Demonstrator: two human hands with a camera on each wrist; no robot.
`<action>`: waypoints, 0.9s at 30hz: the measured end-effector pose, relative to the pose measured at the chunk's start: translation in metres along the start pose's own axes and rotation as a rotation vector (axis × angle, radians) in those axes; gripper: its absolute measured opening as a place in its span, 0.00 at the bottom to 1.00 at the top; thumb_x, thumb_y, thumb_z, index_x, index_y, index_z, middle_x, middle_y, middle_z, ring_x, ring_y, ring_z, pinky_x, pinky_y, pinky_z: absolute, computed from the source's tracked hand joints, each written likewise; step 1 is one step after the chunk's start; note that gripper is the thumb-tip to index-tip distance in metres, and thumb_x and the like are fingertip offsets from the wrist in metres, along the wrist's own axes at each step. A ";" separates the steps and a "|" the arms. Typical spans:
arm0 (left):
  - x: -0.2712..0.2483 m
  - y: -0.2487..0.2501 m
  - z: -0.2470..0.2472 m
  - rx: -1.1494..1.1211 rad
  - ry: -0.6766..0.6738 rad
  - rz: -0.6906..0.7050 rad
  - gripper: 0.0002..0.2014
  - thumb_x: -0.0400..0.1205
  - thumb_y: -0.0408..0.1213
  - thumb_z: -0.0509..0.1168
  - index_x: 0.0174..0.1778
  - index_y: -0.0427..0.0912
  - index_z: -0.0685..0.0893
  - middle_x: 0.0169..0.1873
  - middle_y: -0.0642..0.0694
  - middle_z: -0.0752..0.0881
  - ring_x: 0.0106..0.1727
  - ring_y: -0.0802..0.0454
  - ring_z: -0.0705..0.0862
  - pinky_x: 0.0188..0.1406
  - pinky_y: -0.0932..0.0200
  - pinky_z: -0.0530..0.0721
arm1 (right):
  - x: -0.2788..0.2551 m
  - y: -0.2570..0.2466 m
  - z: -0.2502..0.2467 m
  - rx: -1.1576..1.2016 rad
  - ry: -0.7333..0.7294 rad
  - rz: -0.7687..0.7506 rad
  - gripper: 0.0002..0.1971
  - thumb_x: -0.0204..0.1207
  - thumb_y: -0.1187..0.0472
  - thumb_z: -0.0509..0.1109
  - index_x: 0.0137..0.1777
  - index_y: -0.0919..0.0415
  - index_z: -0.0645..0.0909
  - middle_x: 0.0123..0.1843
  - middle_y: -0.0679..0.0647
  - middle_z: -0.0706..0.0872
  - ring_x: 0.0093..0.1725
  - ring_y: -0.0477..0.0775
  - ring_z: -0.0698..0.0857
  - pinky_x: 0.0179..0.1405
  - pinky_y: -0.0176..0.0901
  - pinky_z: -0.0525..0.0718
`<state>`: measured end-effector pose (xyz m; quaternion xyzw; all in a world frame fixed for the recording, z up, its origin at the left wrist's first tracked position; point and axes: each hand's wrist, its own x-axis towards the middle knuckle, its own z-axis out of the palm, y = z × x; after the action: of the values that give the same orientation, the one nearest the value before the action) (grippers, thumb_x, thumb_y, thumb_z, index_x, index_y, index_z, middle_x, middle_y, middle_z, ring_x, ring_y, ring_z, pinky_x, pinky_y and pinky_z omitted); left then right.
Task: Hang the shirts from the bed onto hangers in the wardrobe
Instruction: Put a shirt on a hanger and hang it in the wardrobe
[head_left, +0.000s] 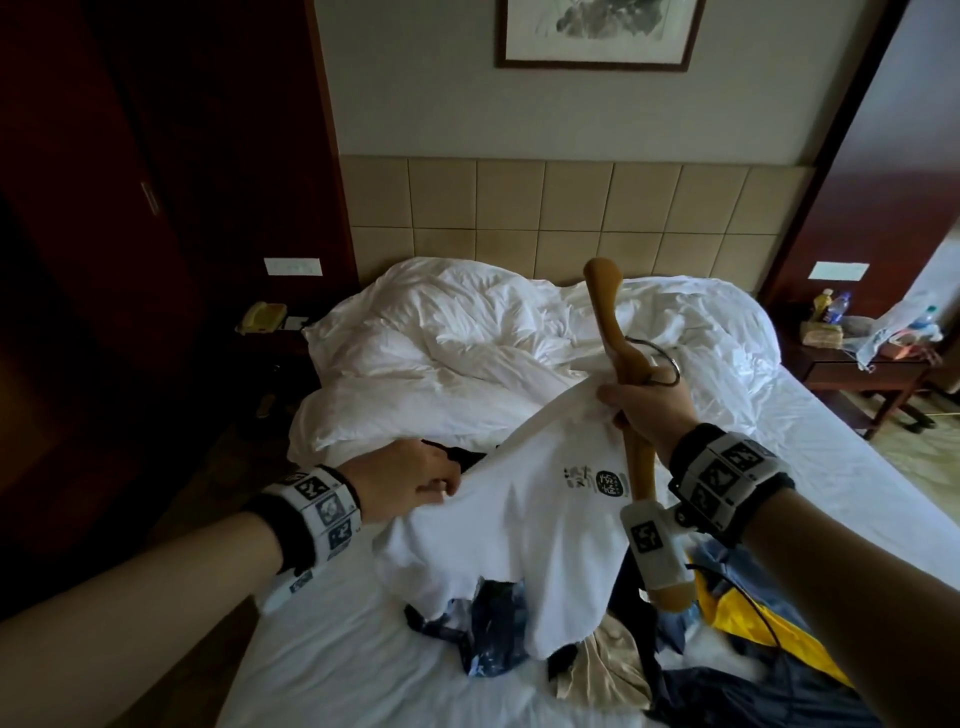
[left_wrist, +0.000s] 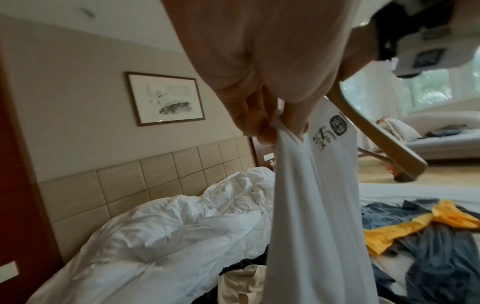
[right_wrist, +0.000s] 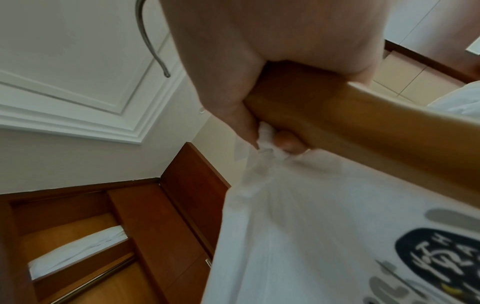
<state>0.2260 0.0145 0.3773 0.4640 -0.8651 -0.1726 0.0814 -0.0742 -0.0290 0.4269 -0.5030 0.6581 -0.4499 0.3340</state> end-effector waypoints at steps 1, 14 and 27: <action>0.001 0.002 0.000 0.045 -0.033 -0.011 0.10 0.83 0.34 0.69 0.59 0.43 0.87 0.49 0.48 0.85 0.48 0.58 0.81 0.47 0.74 0.72 | 0.001 0.002 -0.002 -0.017 0.004 0.000 0.06 0.66 0.65 0.76 0.43 0.58 0.87 0.31 0.56 0.87 0.28 0.54 0.85 0.35 0.49 0.89; 0.005 0.000 -0.004 0.279 -0.339 -0.187 0.13 0.90 0.37 0.55 0.65 0.40 0.82 0.56 0.45 0.77 0.59 0.47 0.80 0.64 0.53 0.77 | 0.003 0.010 -0.001 -0.055 0.014 0.032 0.05 0.64 0.63 0.75 0.41 0.60 0.87 0.27 0.55 0.86 0.29 0.55 0.85 0.44 0.61 0.89; 0.019 -0.010 -0.039 0.721 0.413 0.190 0.25 0.83 0.54 0.53 0.32 0.44 0.88 0.37 0.51 0.84 0.41 0.49 0.83 0.38 0.50 0.83 | -0.001 0.019 0.004 -0.168 -0.012 0.074 0.13 0.71 0.52 0.80 0.41 0.62 0.84 0.24 0.54 0.86 0.29 0.53 0.85 0.41 0.48 0.86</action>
<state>0.2345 -0.0148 0.4092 0.4059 -0.8745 0.2456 0.1009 -0.0774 -0.0274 0.4077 -0.5075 0.7094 -0.3775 0.3109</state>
